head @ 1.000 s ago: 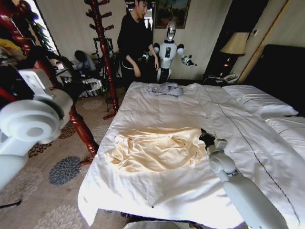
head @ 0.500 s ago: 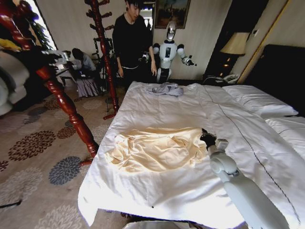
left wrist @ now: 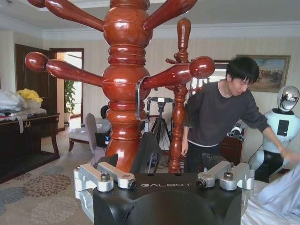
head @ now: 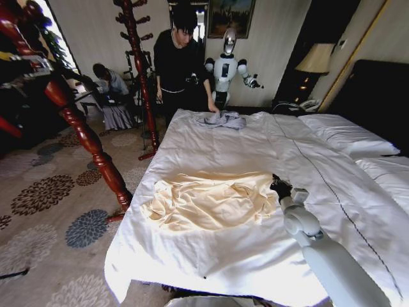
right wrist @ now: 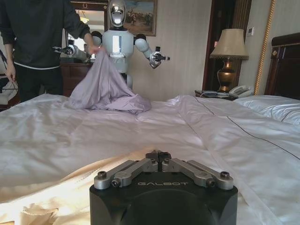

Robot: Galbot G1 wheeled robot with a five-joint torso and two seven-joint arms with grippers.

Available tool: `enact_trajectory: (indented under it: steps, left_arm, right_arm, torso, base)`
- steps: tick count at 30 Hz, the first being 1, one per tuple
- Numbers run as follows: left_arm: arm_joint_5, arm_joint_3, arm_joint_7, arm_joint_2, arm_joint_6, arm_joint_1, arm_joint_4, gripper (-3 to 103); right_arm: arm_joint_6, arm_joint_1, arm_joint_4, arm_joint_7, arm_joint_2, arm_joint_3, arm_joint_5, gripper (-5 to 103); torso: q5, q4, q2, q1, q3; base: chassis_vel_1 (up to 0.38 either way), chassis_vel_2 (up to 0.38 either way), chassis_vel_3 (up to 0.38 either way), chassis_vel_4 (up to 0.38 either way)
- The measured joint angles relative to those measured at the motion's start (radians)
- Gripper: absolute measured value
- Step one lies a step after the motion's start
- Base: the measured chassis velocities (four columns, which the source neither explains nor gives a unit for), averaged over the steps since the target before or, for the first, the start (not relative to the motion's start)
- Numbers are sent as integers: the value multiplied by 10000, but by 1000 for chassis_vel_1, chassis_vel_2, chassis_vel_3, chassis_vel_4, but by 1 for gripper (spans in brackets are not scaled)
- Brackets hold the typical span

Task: Pick up the clothes from the bed and hang them on the clothes hanger.

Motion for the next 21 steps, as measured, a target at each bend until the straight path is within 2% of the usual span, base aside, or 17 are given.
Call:
enact_trajectory:
  steps: [10,11,13,19,21]
  left_arm:
    - [-507,-88,-302,-102,378,364,886,100]
    - [-558,-53,-290,-109,387,364,927,103]
    - [-776,61,-216,-110,414,361,1013,100]
    - [-874,255,-134,-279,428,263,1215,98]
    - [-849,327,-137,-353,390,245,1296,89]
  right_arm:
    - [121,-69,-7,-32,-188,147,51,0]
    - [163,-67,-12,-54,-205,160,-31,0]
    - [252,-130,-20,-149,-263,212,-265,0]
    - [376,-211,-21,-210,-299,260,-318,0]
    - [410,-157,-53,-235,-286,262,-298,0]
  torso:
    - [-4,0,-1,0,0]
    - [-6,-1,0,0,1]
    - [-5,2,-1,1,1]
    - [-2,0,0,0,0]
    - [-5,0,-1,1,1]
  base:
    - [0,0,0,0]
    - [0,0,0,0]
    - [0,0,0,0]
    - [0,0,0,0]
    - [0,0,0,0]
